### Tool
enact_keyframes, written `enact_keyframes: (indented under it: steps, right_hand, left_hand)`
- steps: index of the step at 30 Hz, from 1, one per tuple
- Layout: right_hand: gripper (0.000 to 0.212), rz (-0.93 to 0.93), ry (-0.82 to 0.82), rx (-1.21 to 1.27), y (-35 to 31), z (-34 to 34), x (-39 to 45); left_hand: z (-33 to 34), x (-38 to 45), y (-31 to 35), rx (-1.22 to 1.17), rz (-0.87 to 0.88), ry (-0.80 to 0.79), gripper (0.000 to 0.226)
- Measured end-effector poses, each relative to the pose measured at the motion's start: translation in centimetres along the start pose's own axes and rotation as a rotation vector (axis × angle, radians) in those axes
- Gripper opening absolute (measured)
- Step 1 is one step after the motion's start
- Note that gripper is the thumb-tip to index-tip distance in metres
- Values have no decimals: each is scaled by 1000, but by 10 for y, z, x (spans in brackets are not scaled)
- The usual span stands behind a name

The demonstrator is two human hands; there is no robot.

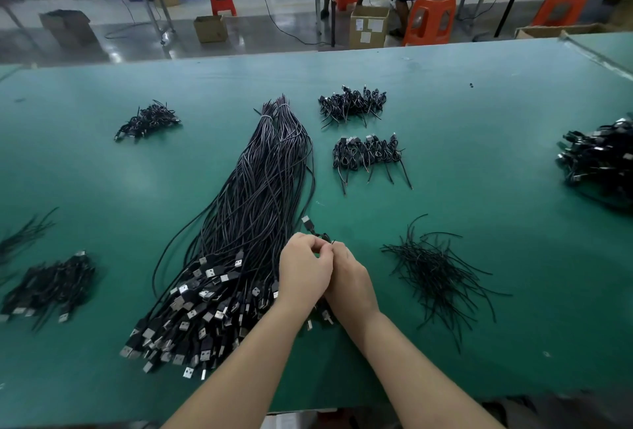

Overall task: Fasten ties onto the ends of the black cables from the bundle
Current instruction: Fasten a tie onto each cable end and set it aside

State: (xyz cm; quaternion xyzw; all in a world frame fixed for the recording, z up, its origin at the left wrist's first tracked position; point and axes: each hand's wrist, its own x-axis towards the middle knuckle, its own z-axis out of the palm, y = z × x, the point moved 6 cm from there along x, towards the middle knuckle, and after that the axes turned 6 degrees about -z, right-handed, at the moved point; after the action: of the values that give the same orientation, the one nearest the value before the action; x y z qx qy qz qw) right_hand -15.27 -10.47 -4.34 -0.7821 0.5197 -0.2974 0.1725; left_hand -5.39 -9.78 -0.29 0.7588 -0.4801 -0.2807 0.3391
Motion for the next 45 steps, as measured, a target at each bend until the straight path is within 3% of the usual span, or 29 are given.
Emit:
enact_keyframes:
  steps: [10,17,20,24,26,28,30,33,36,39,42,45]
  right_hand:
    - [9,30,4,88,-1,-2,-2]
    - [14,100,-102,227,3,-7,2]
    - [36,170,-268,439,7,-16,9]
    - [33,389,-184,1026,20,-46,21]
    - [28,273,-179,914,18,-61,25]
    - [41,146,-252,720,8,-63,30]
    - [43,80,-254,694,-4,-62,39]
    - [23,4,-172,663,-14,-71,51]
    - [14,29,-167,626,-11,-79,56]
    - [20,92,-209,538,-7,-85,61]
    - [30,251,-258,730,-7,-83,65]
    - [23,401,-303,982,-6,-82,63]
  left_hand:
    - [-7,2,10,257,56,48,12]
    - [-10,9,-3,245,49,45,9]
    - [-19,20,-15,73,-87,50,11]
    - [-29,29,-32,-512,-456,-19,12]
    - [-29,29,-32,-644,-556,-78,14]
    - [-24,27,-25,-725,-582,-151,16]
    - [-18,23,-14,-733,-560,-220,15]
    - [-19,20,-2,-712,-491,-248,10]
    - [-29,16,7,-628,-370,-241,6]
    - [-34,8,18,-540,-238,-200,11]
    - [-42,2,33,-414,-28,-77,11]
    - [-53,-7,53,-173,311,94,9]
